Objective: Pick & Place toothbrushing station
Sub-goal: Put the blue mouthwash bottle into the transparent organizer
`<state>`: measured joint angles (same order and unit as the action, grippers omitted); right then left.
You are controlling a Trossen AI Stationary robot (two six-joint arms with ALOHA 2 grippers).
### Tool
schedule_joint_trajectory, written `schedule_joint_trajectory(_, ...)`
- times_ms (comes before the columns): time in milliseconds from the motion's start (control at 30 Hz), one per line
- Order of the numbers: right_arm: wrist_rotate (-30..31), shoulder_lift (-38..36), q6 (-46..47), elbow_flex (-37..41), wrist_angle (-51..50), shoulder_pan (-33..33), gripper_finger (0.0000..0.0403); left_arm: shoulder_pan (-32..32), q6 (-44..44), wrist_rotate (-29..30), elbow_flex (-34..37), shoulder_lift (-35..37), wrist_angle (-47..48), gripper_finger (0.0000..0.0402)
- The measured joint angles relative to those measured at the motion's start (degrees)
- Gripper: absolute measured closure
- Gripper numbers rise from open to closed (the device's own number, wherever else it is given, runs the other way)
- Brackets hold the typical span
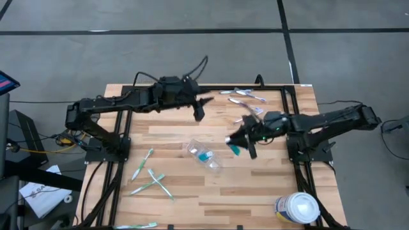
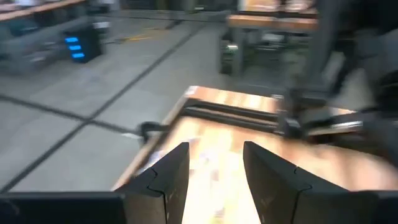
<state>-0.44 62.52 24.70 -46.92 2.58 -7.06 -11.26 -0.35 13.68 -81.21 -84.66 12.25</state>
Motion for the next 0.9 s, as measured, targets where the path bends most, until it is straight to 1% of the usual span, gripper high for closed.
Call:
schedule_joint_trajectory(100,6.3,1.6,0.5,0.0,8.4,-0.5,0.0325,-4.8,0.0,0.4,0.0,0.1,-0.2,0.0257)
schedule_joint_trajectory(233,13.0,7.4,0.6,0.0,18.7,-2.8,0.0325,-11.0,-1.7,-2.4,0.0,0.2,-0.3,0.0257)
schedule_joint_trajectory(367,17.0,15.4,0.4,0.0,28.8,-5.6,0.0325,-16.9,-1.9,-6.7,0.1,1.0,-0.3,0.0257)
schedule_joint_trajectory(500,18.5,23.8,1.7,0.0,39.4,-7.0,0.0325,-21.0,-1.5,-10.3,0.4,1.6,-0.4,0.0257)
schedule_joint_trajectory(633,18.5,32.3,4.5,0.0,49.0,-7.1,0.0325,-23.1,-1.1,-13.4,2.3,2.4,-0.5,0.0257)
schedule_joint_trajectory(767,18.6,37.7,6.4,0.0,52.6,-6.6,0.0325,-23.6,-1.1,-14.6,5.3,4.1,-0.7,0.0257)
schedule_joint_trajectory(900,18.7,39.9,6.8,0.0,53.3,-5.2,0.0326,-23.1,-1.0,-14.6,9.2,6.5,-0.9,0.0257)
